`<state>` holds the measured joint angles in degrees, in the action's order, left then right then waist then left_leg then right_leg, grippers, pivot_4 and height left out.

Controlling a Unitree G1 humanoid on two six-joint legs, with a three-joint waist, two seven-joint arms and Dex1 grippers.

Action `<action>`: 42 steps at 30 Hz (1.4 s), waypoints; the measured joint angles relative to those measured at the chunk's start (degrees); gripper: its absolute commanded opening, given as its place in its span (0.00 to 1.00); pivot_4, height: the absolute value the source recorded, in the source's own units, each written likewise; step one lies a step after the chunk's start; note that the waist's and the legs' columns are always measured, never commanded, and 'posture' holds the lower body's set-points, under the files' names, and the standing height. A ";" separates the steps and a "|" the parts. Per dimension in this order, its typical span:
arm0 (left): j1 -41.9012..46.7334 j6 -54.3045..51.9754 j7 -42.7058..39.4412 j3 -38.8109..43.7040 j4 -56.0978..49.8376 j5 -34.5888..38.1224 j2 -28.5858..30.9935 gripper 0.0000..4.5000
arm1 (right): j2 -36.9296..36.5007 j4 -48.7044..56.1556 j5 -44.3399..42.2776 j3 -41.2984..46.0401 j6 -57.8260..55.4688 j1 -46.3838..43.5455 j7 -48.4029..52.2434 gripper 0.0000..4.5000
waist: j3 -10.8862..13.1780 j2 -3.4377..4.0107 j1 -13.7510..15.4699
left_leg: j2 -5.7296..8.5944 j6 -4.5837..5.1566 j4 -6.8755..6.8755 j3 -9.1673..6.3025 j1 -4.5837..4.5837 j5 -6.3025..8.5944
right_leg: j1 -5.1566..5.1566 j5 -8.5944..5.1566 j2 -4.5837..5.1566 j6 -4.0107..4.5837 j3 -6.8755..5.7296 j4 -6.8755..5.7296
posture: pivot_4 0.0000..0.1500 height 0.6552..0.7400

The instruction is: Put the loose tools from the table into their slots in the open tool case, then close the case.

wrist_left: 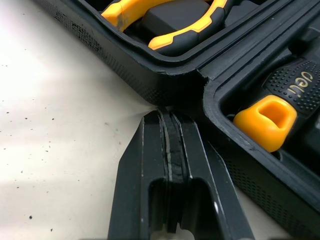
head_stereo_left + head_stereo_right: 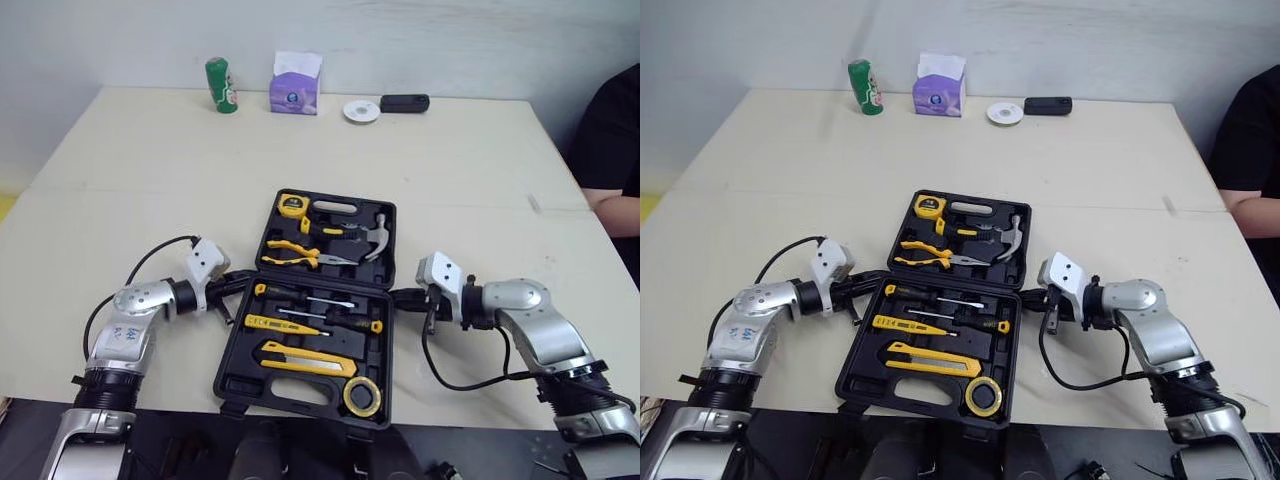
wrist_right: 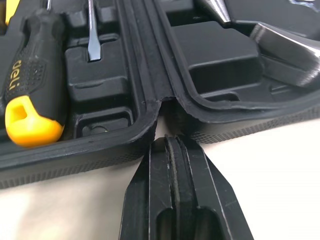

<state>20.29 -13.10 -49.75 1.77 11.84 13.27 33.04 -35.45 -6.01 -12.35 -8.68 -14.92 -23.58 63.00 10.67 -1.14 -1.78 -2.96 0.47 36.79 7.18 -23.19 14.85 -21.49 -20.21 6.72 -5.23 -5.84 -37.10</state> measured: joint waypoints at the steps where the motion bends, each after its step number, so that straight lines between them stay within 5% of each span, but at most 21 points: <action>1: -0.43 -0.01 0.40 0.34 -0.30 0.00 -0.14 0.01 | 0.31 -1.21 0.79 -0.31 0.83 -1.04 0.26 0.00 | 0.00 0.00 -0.16 | -0.04 0.00 0.05 0.01 0.00 0.00 | 0.00 0.01 0.00 0.02 0.02 -0.02 | 1.00 1.00; 10: -0.86 -0.01 2.38 0.84 -0.73 -0.42 -1.74 0.01 | 1.99 -10.91 5.83 -1.44 7.81 -7.87 1.92 0.00 | 0.00 0.00 0.02 | -0.11 -0.03 0.19 0.01 0.00 0.02 | 0.01 0.03 0.00 0.07 0.03 -0.12 | 1.00 1.00; 22: -1.08 -3.33 3.63 1.43 -2.41 -0.90 0.68 0.01 | 2.20 -10.58 5.39 -0.37 6.29 -7.65 2.24 0.00 | -0.01 0.01 -0.19 | -0.24 -0.14 0.19 0.01 0.06 0.08 | -0.02 -0.04 -0.02 0.21 0.04 -0.25 | 1.00 1.00; 25: -3.14 -6.65 1.96 5.35 -2.79 2.67 3.92 0.22 | -0.59 -8.64 2.07 1.79 0.63 -6.96 3.51 0.21 | 0.06 0.08 -0.14 | -0.30 -0.19 0.18 0.01 -0.02 0.11 | -0.10 -0.08 -0.04 0.29 0.03 -0.24 | 1.00 1.00; 29: -3.04 -13.71 1.25 11.18 -5.12 7.74 7.49 0.66 | -4.51 -5.76 -0.11 6.99 -8.94 -8.49 0.72 0.68 | 0.09 0.06 0.10 | -0.31 -0.14 0.24 -0.07 -0.05 0.15 | -0.09 -0.08 -0.01 0.30 0.05 -0.25 | 1.00 1.00; 32: 3.83 -28.14 2.72 11.11 -10.36 12.93 9.96 0.97 | -4.40 -3.09 -3.23 7.07 -27.83 -14.38 -3.31 1.00 | 0.10 0.05 0.23 | -0.29 -0.11 0.22 -0.25 -0.11 0.16 | -0.09 -0.08 0.03 0.36 0.28 -0.27 | 1.00 1.00; 36: 13.23 -46.04 4.05 6.10 -13.05 14.81 14.81 0.99 | -4.63 -2.41 -7.17 6.70 -50.66 -21.94 -6.73 1.00 | 0.10 0.06 0.18 | -0.30 -0.30 0.08 -0.20 -0.16 0.10 | -0.17 -0.12 -0.08 0.44 0.32 -0.23 | 1.00 1.00; 42: 28.29 -62.15 8.00 -0.62 -6.12 14.77 12.44 0.99 | 0.28 -3.14 -9.16 5.13 -69.52 -31.23 -13.39 1.00 | 0.12 0.02 -0.01 | -0.32 -0.34 0.17 0.23 -0.36 0.07 | -0.68 -0.12 -0.26 0.43 0.43 -0.47 | 1.00 1.00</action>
<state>48.58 -75.25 -41.75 1.16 5.72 28.04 45.48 -35.17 -9.14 -21.51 -3.55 -84.44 -54.81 49.61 10.80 -1.12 -1.79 -3.28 0.13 36.96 7.41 -23.55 14.92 -22.17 -20.33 6.46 -4.80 -5.41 -37.57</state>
